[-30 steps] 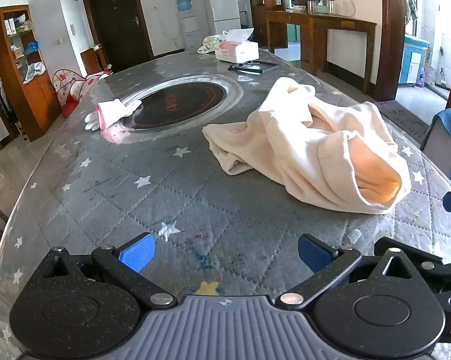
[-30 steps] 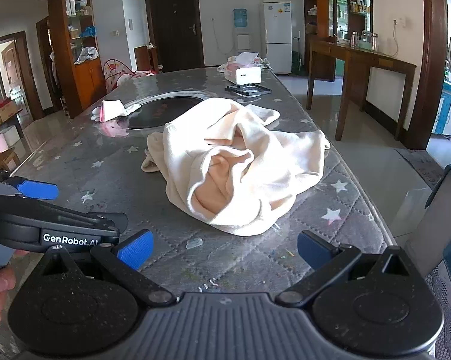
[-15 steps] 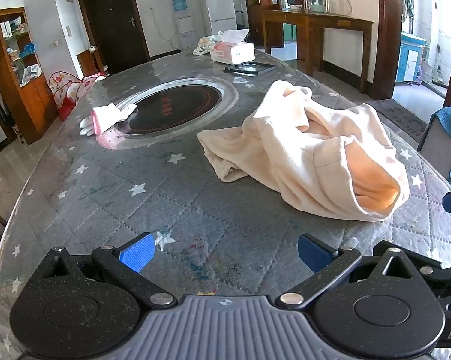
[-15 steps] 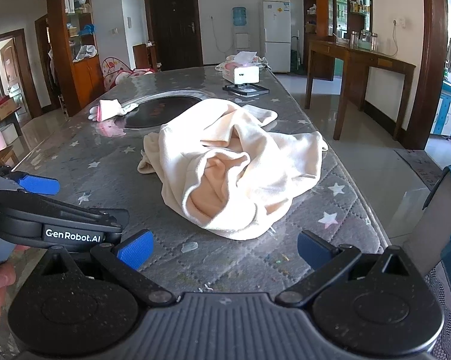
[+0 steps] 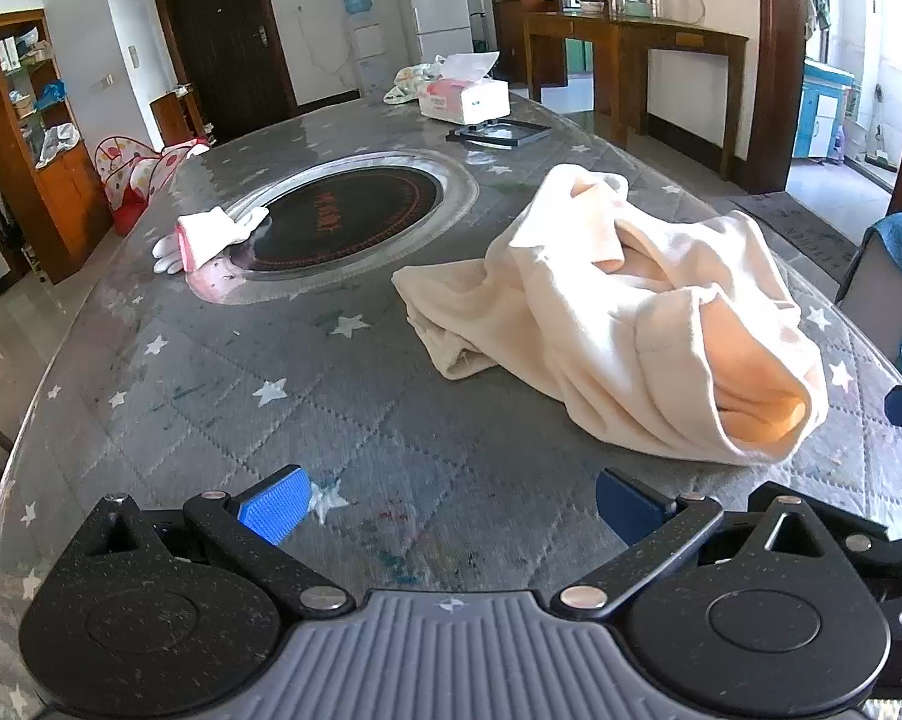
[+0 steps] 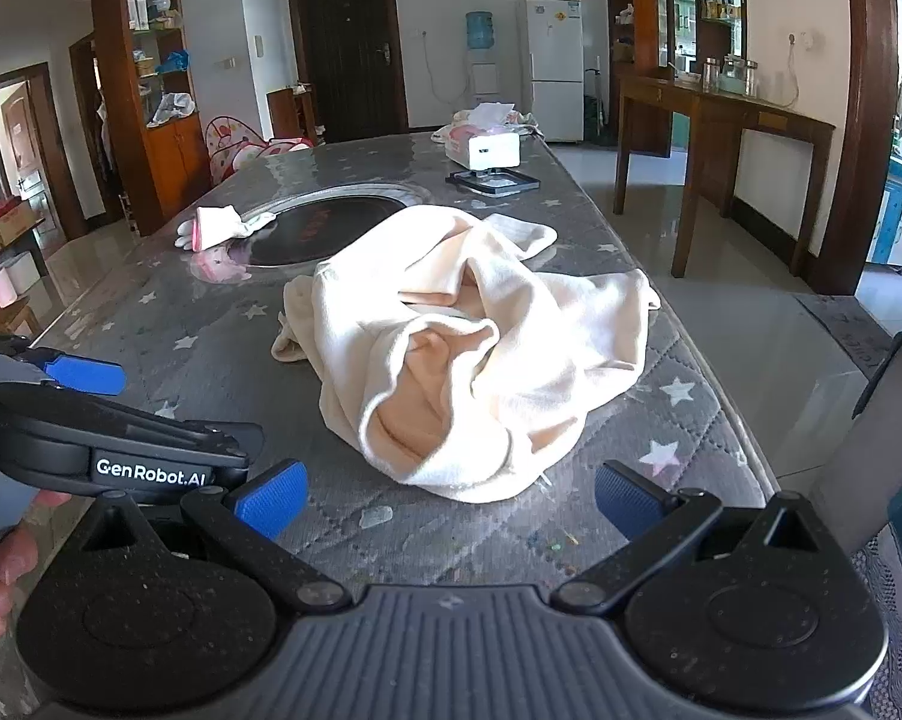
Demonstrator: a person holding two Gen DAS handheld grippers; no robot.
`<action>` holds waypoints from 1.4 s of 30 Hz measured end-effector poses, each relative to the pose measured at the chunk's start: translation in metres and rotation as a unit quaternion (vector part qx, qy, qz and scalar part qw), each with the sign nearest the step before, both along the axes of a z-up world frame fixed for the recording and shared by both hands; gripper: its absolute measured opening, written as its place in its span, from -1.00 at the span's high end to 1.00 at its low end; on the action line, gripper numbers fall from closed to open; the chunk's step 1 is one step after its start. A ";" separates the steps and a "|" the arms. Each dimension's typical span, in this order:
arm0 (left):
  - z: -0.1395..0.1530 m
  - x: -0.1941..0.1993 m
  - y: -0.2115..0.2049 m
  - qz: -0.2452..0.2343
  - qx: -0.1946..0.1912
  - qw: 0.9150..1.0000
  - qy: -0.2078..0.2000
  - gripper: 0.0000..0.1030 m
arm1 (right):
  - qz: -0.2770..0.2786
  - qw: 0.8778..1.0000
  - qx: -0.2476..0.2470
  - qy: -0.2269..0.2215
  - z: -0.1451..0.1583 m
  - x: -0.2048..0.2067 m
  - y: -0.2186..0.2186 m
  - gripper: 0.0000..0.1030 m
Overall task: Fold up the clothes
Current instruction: 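Grasp the cream cloth edge with the left gripper while the right gripper grasps another edge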
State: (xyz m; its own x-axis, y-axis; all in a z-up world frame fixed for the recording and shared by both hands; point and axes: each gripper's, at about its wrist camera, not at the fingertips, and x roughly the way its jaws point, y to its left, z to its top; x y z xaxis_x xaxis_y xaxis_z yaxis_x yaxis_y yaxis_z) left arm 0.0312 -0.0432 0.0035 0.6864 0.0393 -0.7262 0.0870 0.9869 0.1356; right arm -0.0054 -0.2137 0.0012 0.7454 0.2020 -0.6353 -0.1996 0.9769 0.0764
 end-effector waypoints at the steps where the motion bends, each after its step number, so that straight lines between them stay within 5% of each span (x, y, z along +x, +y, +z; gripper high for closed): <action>1: 0.000 0.002 0.000 0.001 -0.002 1.000 0.001 -1.00 | 0.000 1.000 0.001 -0.001 0.000 0.001 -0.001 -1.00; 11: 0.007 0.025 0.003 0.004 -0.017 1.000 0.004 -0.99 | 0.002 1.000 0.002 -0.001 0.003 0.022 -0.007 -0.95; 22: 0.030 0.071 0.001 -0.013 -0.035 0.999 -0.008 -0.66 | 0.000 1.000 0.011 -0.008 0.010 0.061 -0.020 -0.57; 32: 0.027 0.128 -0.023 -0.062 -0.018 0.998 -0.001 -0.65 | -0.006 1.000 0.014 0.023 0.000 0.123 -0.029 -0.31; 35: 0.017 0.139 -0.028 -0.071 -0.006 0.997 0.010 -0.43 | -0.003 0.999 0.021 0.033 -0.005 0.137 -0.029 -0.19; 38: 0.008 0.146 -0.024 -0.082 -0.022 0.996 0.030 0.17 | 0.001 0.998 0.027 0.056 -0.015 0.150 -0.029 0.07; 40: 0.005 0.147 -0.021 -0.094 -0.037 0.994 0.038 0.68 | 0.005 0.997 0.029 0.066 -0.020 0.151 -0.029 0.46; 42: 0.005 0.141 -0.019 -0.103 -0.041 0.993 0.033 0.87 | 0.009 0.997 0.032 0.074 -0.023 0.151 -0.030 0.67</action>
State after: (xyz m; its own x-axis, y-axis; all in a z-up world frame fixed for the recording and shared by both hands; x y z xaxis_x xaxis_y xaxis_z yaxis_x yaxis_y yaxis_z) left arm 0.1720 -0.0621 0.0085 0.6251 -0.1588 -0.7642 0.2940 0.9549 0.0420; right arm 0.1455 -0.2433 -0.0222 0.6398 0.2588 -0.7237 -0.1993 0.9653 0.1689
